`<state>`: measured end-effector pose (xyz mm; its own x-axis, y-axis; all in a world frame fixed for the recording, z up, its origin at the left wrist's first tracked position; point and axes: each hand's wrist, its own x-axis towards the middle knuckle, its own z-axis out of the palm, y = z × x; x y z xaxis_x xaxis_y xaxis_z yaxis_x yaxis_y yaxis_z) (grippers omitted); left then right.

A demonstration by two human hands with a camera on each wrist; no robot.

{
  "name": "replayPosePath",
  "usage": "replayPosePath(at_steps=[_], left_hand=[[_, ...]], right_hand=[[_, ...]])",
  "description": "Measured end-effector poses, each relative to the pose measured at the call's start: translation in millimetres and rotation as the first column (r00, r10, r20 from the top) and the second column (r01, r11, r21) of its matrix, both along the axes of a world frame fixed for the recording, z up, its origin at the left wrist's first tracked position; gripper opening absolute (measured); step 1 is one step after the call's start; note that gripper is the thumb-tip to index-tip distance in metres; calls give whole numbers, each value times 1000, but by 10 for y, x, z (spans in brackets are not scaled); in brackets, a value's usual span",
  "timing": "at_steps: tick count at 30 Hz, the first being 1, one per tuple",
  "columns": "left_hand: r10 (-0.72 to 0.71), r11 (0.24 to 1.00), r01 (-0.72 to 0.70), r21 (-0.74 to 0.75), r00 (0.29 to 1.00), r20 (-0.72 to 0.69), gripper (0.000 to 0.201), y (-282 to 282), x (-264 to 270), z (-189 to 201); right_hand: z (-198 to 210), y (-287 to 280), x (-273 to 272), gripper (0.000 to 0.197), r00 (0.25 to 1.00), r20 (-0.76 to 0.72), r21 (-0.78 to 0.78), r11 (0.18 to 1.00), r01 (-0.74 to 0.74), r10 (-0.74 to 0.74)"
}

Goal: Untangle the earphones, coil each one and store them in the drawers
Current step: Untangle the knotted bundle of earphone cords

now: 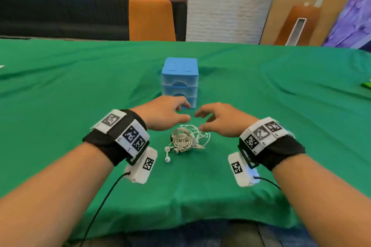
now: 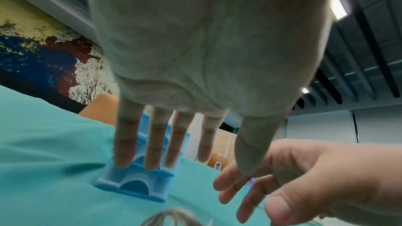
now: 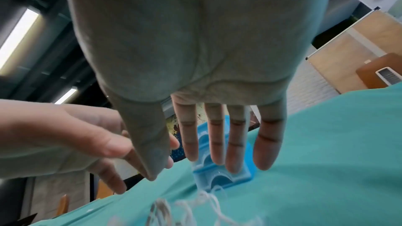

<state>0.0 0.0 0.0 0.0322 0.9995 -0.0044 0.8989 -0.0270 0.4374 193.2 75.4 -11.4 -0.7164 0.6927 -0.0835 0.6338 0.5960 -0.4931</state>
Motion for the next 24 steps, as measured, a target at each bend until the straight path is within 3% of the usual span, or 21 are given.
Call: replayPosePath(at_steps=[4,10,14,19,24], left_hand=[[-16,968,-25,-249,987,-161,81,-47,104,-292],[14,953,-68,-294,983,-182,95,71,181,-489],[-3,947,-49,-316,987,-162,93,220,150,-574],[-18,938,6,-347,999,-31,88,411,17,-639],[-6,939,54,-341,990,142,56,688,-173,-633]], right_hand=[[-215,-158,139,59,996,93,-33,999,16,-13],[-370,-127,111,64,994,106,-53,999,12,-6],[-456,30,-30,54,993,116,-49,999,0,6],[-534,330,-189,35,994,101,-89,996,-32,41],[-518,673,-336,17,993,46,-153,983,-101,109]])
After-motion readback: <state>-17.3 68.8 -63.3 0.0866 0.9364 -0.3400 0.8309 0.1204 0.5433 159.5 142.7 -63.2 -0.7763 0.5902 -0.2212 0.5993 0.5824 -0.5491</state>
